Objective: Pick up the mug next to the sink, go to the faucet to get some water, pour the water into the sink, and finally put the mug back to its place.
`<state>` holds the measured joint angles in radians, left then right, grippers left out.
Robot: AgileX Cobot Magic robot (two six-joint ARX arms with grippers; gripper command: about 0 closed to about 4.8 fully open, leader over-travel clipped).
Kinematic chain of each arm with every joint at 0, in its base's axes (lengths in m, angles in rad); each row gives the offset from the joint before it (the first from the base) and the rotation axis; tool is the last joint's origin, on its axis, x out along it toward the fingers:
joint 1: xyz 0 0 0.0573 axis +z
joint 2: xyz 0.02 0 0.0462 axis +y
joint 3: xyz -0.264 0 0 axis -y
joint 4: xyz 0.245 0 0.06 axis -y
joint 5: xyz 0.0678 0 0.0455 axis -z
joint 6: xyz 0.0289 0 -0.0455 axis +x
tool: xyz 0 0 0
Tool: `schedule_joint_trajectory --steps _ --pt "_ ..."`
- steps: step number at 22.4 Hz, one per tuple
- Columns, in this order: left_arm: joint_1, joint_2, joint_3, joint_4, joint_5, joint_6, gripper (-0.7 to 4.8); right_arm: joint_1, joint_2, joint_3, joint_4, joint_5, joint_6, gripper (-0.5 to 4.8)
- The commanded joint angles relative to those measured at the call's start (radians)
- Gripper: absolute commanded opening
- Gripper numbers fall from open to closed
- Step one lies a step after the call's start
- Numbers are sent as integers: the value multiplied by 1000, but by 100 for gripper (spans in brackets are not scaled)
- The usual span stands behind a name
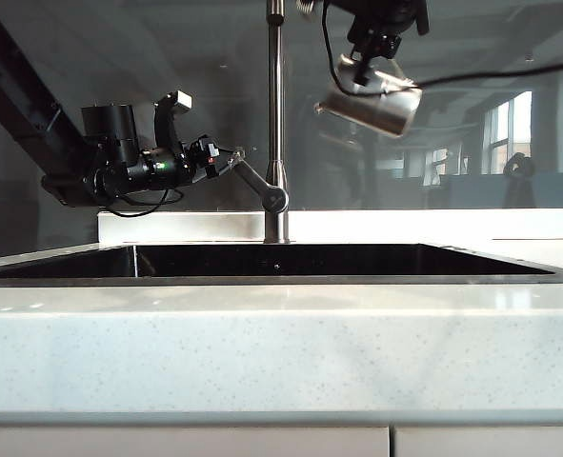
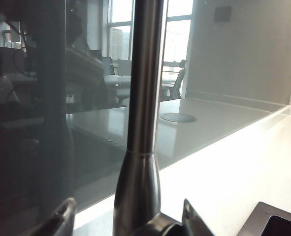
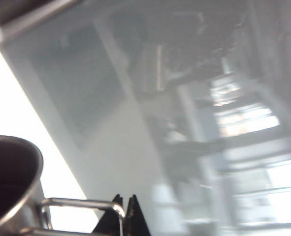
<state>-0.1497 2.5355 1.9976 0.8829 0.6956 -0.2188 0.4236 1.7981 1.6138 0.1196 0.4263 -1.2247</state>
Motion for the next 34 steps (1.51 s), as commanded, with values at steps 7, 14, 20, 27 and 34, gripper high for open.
schedule_joint_trajectory --steps 7,14,20,27,34 --pt "11 -4 3 -14 -45 2 268 52 -15 11 184 16 -481 53" --pt "11 -4 3 -14 -45 2 268 63 -17 11 171 -16 -546 53" --pt "11 -4 3 -14 -45 2 268 62 -21 11 163 -17 -604 30" --pt "11 -4 3 -14 -45 2 268 62 -21 11 169 0 -634 -4" --pt "11 -4 3 -14 -45 2 268 62 -21 11 169 9 -600 -4"
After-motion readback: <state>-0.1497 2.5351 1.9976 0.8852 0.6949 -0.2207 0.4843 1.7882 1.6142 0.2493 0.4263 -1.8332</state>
